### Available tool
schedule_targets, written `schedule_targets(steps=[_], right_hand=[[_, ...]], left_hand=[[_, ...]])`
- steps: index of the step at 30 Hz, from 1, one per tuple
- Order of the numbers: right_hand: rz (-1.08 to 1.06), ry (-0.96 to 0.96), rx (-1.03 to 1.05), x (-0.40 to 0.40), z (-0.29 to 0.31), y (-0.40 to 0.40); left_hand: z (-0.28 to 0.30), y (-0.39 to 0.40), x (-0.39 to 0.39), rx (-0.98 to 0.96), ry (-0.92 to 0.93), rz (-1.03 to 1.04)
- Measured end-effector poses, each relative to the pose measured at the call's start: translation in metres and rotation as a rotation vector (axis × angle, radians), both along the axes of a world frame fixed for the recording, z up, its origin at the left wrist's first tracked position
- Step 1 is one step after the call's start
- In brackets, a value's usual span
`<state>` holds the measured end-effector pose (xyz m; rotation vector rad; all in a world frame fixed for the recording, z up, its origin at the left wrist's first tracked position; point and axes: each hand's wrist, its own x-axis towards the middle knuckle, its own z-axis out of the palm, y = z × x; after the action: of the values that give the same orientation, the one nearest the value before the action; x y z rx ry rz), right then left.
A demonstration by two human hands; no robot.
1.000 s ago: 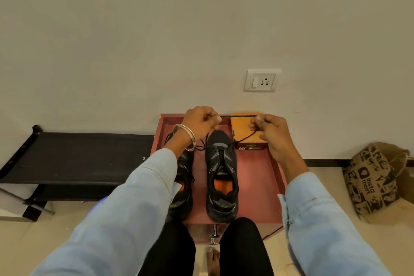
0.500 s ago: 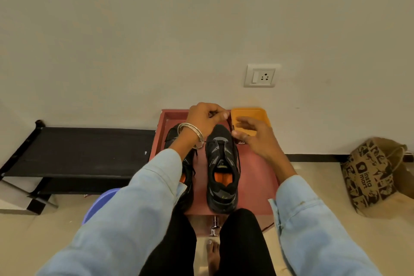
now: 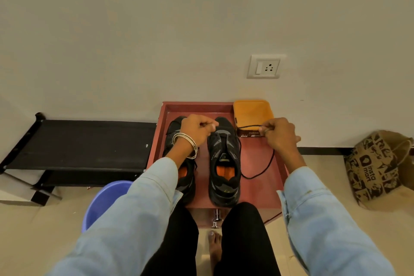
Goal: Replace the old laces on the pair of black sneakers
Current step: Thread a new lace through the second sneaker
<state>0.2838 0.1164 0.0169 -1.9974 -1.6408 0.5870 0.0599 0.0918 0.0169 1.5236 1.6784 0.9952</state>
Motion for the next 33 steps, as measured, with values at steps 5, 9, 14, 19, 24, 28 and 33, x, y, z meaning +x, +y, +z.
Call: schedule_targets(steps=[5,9,14,19,24,28,33], right_hand=[[0.387,0.040,0.000,-0.039,-0.019,0.004],[0.361,0.194,0.056,-0.059,-0.038,0.009],[0.270,0.337,0.010,-0.059,-0.060,0.021],[0.183,0.103,-0.097,-0.065,-0.075,0.027],[0.167,-0.004,-0.119,-0.076,-0.080,0.028],[0.166,-0.058,-0.111,-0.083,-0.087,0.030],[0.037,0.189,-0.121,-0.089,-0.117,0.031]], left_hand=[[-0.016,0.007,0.019,-0.062,-0.081,0.076],[-0.025,0.016,0.024,-0.130,-0.150,0.159],[-0.049,0.025,0.021,-0.242,-0.180,0.225],[-0.072,0.020,0.034,-0.401,0.013,0.154],[-0.075,0.019,0.038,-0.373,0.025,0.202],[-0.077,0.016,0.034,-0.363,-0.024,0.203],[-0.080,0.018,0.029,-0.359,0.000,0.141]])
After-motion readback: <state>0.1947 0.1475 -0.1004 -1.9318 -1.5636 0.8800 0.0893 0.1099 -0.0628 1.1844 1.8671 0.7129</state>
